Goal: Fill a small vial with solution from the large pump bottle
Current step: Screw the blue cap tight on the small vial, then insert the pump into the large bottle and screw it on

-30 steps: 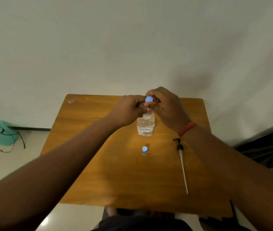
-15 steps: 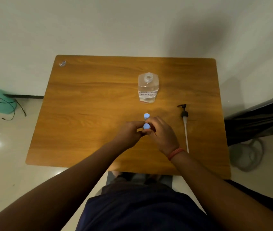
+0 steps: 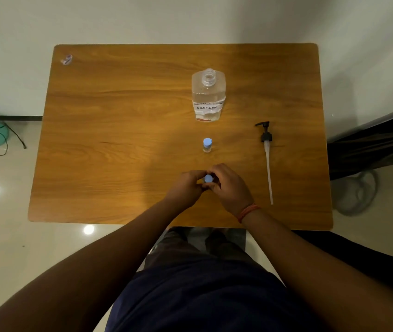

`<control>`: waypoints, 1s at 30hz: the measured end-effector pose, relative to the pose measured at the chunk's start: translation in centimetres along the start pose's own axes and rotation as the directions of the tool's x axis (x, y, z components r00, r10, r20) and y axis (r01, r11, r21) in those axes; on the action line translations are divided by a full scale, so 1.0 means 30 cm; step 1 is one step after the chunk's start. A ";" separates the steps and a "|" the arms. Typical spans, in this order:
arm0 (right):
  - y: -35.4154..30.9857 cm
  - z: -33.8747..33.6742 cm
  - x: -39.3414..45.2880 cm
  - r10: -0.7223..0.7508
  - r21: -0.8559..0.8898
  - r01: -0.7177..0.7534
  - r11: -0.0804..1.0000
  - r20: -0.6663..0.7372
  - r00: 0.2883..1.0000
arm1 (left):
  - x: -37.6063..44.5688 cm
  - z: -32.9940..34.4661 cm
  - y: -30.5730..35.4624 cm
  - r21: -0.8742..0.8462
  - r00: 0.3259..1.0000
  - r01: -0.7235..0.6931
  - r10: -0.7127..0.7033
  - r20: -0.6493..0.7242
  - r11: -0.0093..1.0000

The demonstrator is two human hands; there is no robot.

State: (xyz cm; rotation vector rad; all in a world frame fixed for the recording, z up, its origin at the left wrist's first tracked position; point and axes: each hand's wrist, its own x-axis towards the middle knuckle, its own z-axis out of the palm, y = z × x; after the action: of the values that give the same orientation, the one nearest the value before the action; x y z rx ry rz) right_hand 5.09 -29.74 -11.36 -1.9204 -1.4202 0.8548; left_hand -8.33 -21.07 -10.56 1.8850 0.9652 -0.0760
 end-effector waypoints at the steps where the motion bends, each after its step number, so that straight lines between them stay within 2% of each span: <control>1: 0.002 0.003 -0.002 0.000 0.007 0.000 1.000 0.001 1.000 | 0.000 0.003 -0.004 0.006 1.000 0.000 0.000 0.003 1.000; 15: 0.040 0.004 -0.021 0.031 0.056 -0.032 0.998 0.024 0.999 | 0.005 0.003 -0.038 0.018 0.999 -0.038 0.038 0.015 0.999; 19: 0.083 -0.056 -0.019 0.089 0.038 -0.087 0.996 -0.054 0.995 | -0.001 -0.034 -0.065 0.054 0.997 0.016 -0.021 0.079 0.998; 23: 0.159 -0.159 0.030 0.156 -0.049 -0.169 0.984 -0.202 0.967 | -0.018 -0.097 -0.115 0.134 0.998 0.023 -0.031 0.061 0.991; 26: 0.212 -0.246 0.092 0.257 -0.075 -0.289 0.954 -0.286 0.923 | -0.010 -0.149 -0.139 0.202 1.000 0.019 -0.023 0.018 0.979; 30: 0.283 -0.333 0.182 0.382 -0.086 -0.434 0.897 -0.343 0.858 | 0.055 -0.208 -0.123 0.185 0.995 0.042 -0.024 -0.097 0.982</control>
State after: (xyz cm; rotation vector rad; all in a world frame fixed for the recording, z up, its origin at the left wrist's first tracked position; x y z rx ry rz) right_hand 19.06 -27.47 -12.58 -2.4104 -0.9222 0.5820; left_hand -11.72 -14.45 -10.76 2.0602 1.0855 -0.1009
